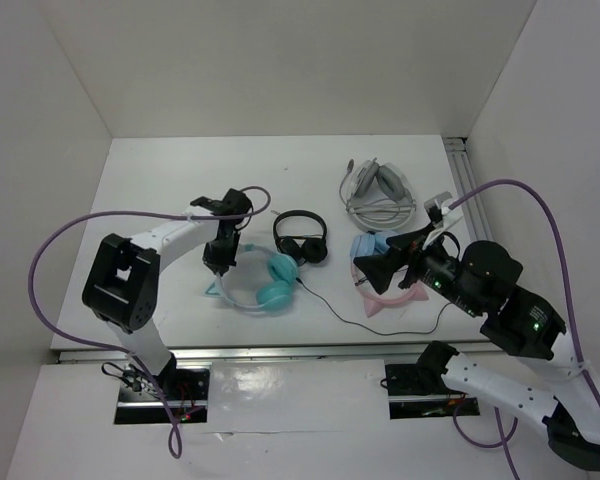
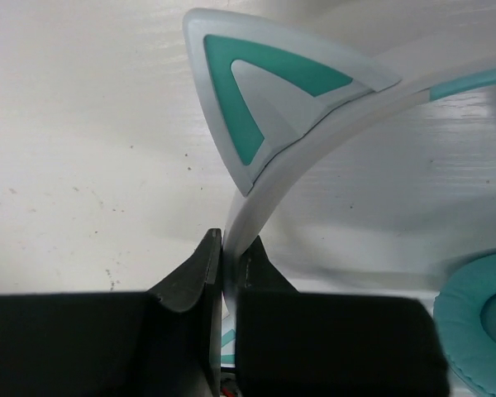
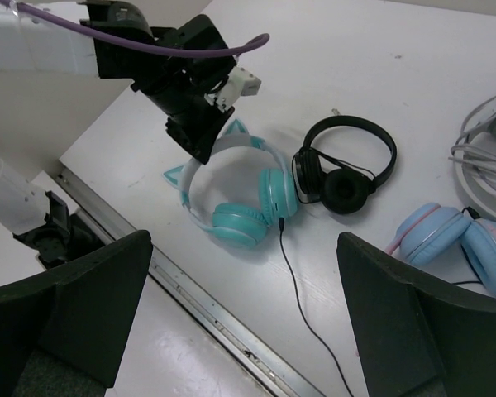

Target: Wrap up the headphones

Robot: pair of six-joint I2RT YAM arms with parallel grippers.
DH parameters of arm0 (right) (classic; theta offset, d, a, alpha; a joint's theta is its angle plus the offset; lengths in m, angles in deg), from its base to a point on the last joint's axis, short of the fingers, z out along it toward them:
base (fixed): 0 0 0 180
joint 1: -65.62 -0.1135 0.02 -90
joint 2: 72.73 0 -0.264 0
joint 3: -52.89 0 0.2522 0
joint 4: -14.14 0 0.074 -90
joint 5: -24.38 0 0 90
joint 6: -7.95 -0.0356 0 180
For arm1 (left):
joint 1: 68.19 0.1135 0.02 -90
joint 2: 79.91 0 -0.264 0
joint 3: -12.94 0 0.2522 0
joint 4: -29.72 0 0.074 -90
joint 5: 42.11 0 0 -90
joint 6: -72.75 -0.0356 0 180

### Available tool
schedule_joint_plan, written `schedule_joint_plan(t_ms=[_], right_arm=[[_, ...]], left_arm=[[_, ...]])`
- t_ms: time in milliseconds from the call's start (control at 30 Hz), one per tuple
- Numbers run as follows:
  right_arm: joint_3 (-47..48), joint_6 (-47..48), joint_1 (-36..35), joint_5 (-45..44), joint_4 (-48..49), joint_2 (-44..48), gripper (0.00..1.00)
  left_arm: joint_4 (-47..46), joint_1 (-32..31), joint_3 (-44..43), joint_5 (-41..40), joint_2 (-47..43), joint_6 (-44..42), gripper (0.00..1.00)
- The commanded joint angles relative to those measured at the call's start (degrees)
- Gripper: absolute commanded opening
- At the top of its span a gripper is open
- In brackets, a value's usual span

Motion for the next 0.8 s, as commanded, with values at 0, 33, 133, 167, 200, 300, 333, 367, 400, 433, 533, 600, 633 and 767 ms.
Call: schedule_joint_plan(t_ms=[0,33,133,167,200,300,333,367,400,433,533,600,633,767], right_arm=[[1.9,-0.2,-0.1,0.3,3.9,-1.8,1.00],[1.9,-0.2,-0.1,0.4,3.9,-2.3,1.00],[2.4,-0.2,-0.1,0.4,4.5,-2.9,1.00],[2.4,-0.2,-0.1,0.4,4.5,-2.9,1.00],[2.9,0.8,-0.1,0.4,4.5,-3.4,1.00],[4.2,4.7,-0.1,6.0,5.8,-3.4,1.00],[4.2,5.3,-0.1,7.4,5.8,-3.4,1.00],[4.9,6.0,-0.1,8.4,6.4,-3.4,1.00],[5.0,6.7,-0.1,9.1,6.4,-3.4,1.00],[5.5,6.7,-0.1,9.1,6.9,-3.4,1.00],[5.5,8.3,-0.1,8.4,9.1,-4.6,1.00],[4.9,10.2,-0.1,8.4,11.4,-5.1,1.00],[4.3,11.3,-0.1,10.0,13.1,-5.1,1.00],[1.0,16.1,-0.1,10.7,18.2,-3.3,1.00]], left_arm=[[9.6,-4.1,-6.5,-6.9,2.4,1.5,0.00],[12.9,-5.1,-9.8,-6.9,2.4,2.1,0.00],[18.2,-8.8,-14.9,-7.4,2.4,3.5,0.00],[19.5,-9.7,-17.7,-7.4,1.7,3.5,0.00],[21.9,-10.6,-19.1,-6.2,1.0,3.5,0.00],[25.0,-15.5,-23.8,-1.6,-3.6,2.6,0.00],[25.9,-15.5,-24.9,-1.5,-4.8,2.6,0.00],[27.1,-17.7,-26.1,-1.5,-6.0,2.6,0.00],[28.1,-18.6,-28.6,-1.5,-8.2,3.5,0.00],[28.7,-19.4,-29.6,-1.5,-9.4,4.2,0.00],[32.1,-21.8,-35.4,-3.4,-12.9,5.6,0.00],[32.1,-21.8,-39.6,-5.1,-15.3,7.0,0.00],[31.6,-21.8,-42.5,-10.0,-17.1,9.4,0.00],[23.5,-19.6,-43.4,-17.9,-23.4,7.8,0.00]])
